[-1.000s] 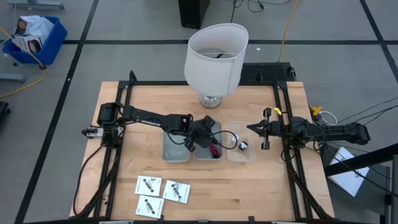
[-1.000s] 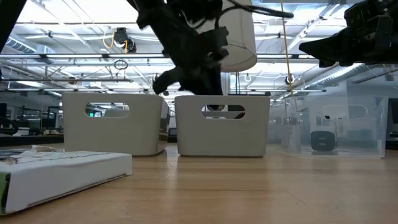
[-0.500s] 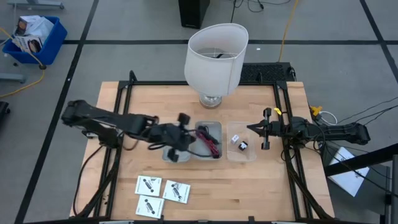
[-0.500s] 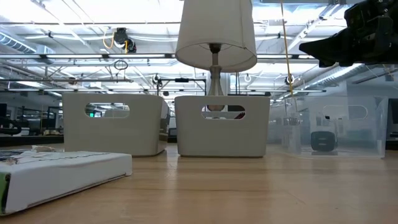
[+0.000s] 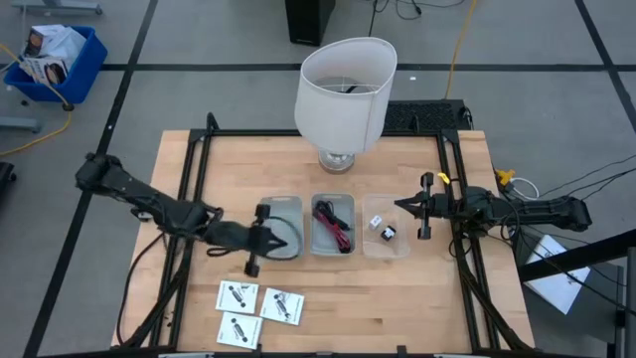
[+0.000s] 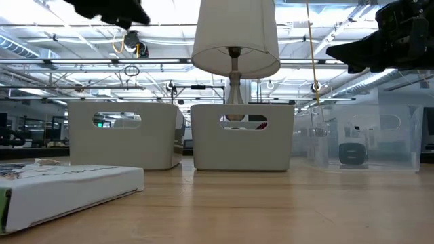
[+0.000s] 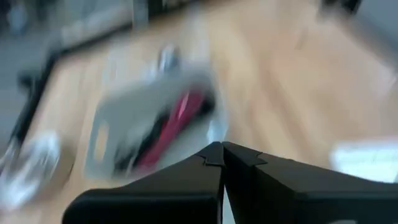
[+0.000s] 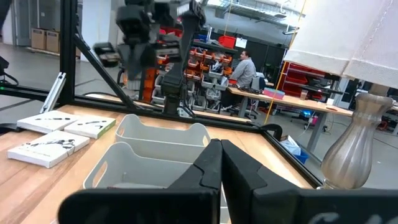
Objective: Pick and place items into bin
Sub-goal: Put the top right card reader box into the left gray bin
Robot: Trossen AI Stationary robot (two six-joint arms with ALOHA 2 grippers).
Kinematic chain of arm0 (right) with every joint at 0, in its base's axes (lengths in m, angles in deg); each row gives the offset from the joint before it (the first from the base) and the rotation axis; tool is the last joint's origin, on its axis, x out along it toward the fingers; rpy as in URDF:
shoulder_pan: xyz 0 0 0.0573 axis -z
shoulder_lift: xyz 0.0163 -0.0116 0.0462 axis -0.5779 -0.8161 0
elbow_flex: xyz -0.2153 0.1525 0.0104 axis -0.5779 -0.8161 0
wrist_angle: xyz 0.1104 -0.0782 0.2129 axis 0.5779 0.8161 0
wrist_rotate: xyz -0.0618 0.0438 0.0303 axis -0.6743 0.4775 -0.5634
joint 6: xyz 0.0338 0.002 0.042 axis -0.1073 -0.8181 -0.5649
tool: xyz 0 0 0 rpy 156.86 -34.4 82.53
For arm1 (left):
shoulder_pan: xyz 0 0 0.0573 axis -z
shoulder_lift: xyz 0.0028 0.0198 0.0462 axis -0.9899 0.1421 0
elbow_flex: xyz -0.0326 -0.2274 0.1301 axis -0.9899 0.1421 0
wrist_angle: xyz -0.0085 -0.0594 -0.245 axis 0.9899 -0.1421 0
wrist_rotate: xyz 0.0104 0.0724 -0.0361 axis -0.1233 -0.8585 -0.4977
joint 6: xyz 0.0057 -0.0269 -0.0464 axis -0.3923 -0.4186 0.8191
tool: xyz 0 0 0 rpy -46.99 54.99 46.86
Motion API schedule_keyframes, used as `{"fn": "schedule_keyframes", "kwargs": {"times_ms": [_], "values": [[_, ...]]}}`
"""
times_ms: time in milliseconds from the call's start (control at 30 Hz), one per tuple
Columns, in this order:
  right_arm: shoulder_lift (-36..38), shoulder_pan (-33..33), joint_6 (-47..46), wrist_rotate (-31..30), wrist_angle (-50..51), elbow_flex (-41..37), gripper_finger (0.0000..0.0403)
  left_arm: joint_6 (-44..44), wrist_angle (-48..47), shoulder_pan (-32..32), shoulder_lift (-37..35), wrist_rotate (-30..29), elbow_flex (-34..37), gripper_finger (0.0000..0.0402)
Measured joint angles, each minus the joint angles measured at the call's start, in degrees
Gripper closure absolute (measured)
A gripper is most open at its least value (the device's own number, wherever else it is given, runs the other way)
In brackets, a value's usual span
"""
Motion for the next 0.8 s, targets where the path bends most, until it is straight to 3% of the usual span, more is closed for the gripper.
{"fn": "schedule_keyframes", "kwargs": {"times_ms": [200,500,600,800], "values": [[-0.3,0.0,-1.2,0.0,0.1,0.0,0.0403,-3.9,28.1,3.1,-5.7,-4.8,17.8,0.0400],[-0.6,0.0,-2.0,0.0,-0.1,0.0,0.0403,2.1,61.3,2.0,-7.3,-5.9,39.8,0.0401],[-0.6,0.0,-2.0,0.0,-0.1,0.0,0.0403,2.7,68.1,2.0,-7.2,-6.7,44.1,0.0401],[-0.6,0.0,-3.1,0.0,-1.4,0.0,0.0403,2.8,66.2,2.0,-6.8,-7.4,44.1,0.0401]]}}
